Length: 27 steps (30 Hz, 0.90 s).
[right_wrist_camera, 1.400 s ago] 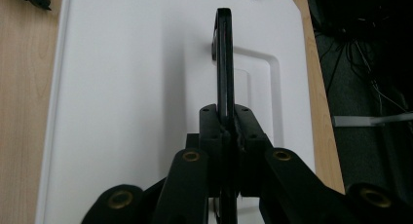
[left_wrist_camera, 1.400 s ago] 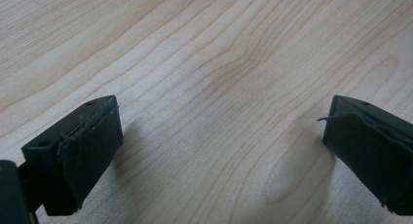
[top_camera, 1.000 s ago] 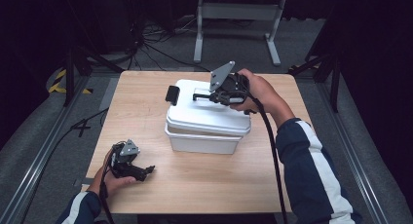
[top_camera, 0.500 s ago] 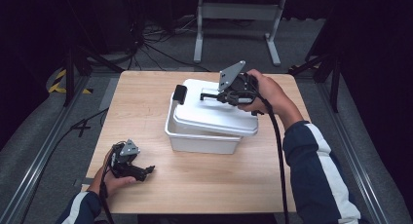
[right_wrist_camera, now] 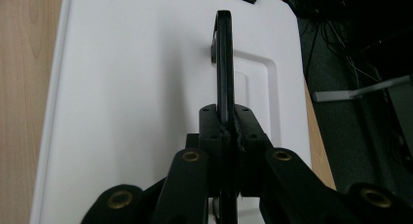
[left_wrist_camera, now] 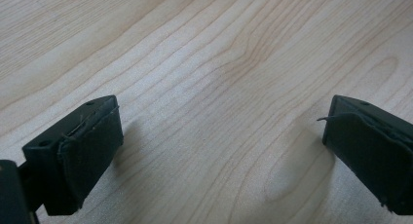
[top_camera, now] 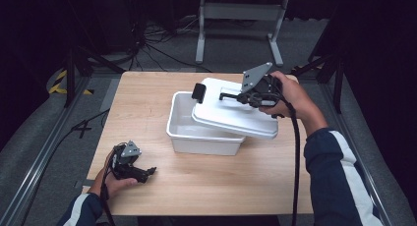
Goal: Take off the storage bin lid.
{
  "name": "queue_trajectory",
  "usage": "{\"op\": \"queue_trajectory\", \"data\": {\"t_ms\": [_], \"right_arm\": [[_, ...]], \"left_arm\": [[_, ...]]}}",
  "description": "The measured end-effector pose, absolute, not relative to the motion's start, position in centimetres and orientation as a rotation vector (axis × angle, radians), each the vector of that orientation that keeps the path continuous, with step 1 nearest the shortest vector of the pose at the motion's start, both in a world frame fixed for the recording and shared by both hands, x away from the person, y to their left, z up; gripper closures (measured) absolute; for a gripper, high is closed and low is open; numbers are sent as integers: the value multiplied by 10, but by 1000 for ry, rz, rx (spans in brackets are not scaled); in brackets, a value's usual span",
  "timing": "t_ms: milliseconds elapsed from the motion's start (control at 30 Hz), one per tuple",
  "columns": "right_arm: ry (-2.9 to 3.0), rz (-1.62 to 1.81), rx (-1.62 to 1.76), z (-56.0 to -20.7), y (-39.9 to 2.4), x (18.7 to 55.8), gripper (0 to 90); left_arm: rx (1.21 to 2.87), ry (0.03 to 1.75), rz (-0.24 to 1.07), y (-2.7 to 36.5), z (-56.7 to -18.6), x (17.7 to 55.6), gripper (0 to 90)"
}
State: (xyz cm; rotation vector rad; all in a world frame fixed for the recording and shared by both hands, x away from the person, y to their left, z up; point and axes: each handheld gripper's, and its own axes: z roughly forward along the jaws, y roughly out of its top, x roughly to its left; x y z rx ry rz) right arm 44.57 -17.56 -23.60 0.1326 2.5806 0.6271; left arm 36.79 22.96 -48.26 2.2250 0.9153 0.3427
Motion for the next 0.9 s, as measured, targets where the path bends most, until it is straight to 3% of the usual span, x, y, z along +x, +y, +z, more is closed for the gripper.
{"op": "queue_trajectory", "data": {"t_ms": [900], "right_arm": [[2510,625,321,-221,-282,429,842]], "left_arm": [[2229,912,345,230,-483,368,15]]}}
